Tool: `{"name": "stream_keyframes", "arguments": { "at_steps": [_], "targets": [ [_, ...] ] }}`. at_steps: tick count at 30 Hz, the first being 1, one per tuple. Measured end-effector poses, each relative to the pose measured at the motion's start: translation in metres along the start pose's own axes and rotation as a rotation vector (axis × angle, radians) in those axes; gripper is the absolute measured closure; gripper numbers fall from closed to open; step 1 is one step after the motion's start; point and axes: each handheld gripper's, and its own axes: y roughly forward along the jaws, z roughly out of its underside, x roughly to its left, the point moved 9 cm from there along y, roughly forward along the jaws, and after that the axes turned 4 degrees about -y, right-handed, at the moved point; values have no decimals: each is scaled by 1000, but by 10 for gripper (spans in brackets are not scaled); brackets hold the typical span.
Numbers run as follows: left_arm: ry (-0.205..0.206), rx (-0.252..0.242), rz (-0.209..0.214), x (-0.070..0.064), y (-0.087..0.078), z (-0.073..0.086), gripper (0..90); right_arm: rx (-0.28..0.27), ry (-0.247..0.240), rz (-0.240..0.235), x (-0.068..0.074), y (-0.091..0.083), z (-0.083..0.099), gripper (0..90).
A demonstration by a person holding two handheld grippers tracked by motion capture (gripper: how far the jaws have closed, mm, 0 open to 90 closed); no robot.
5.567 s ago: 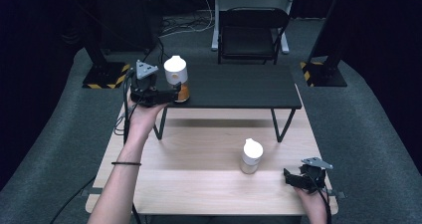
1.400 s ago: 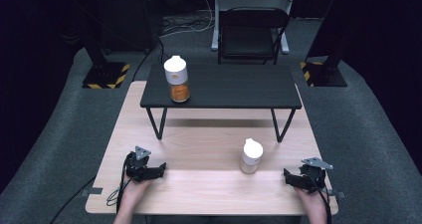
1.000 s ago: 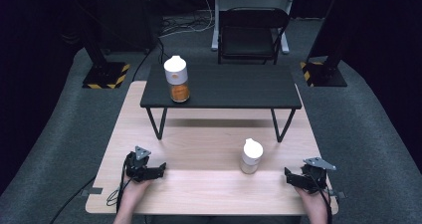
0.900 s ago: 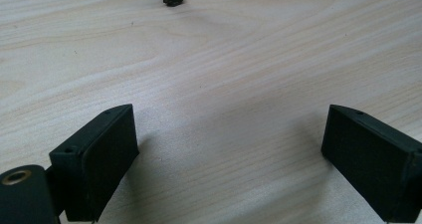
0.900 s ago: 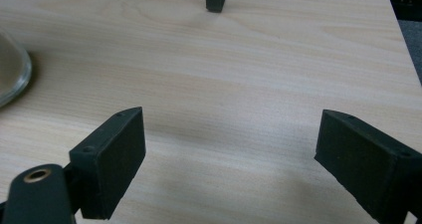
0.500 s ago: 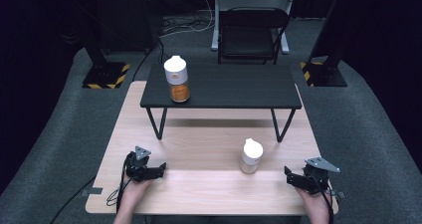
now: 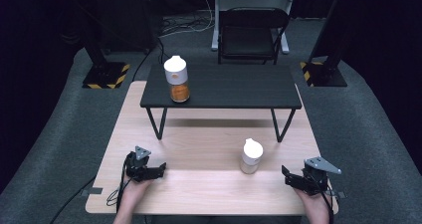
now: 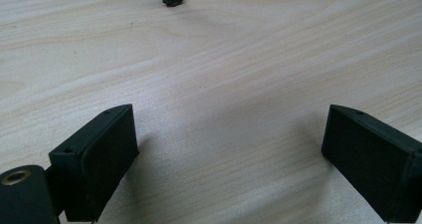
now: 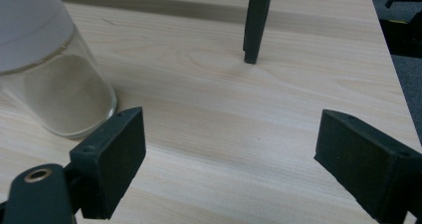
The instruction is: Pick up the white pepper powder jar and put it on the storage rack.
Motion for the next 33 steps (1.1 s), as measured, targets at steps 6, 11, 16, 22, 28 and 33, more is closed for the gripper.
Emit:
{"name": "stream_keyframes", "arguments": {
  "at_steps": [6,11,16,22,28,33],
  "targets": [
    [2,1,1,0,0,0,66,-20,-8,-22,6,-7,-4,108],
    [3,2,1,0,0,0,66,-33,-16,-37,10,-11,-7,108],
    [2,2,1,0,0,0,66,-41,-24,-57,15,-13,-10,108],
    [3,1,1,0,0,0,66,-53,-33,-86,23,-14,-13,108],
    [3,1,1,0,0,0,66,-60,-44,-114,31,-14,-16,108],
    [3,1,1,0,0,0,66,-67,-63,-132,39,-14,-19,108]
  ]
}}
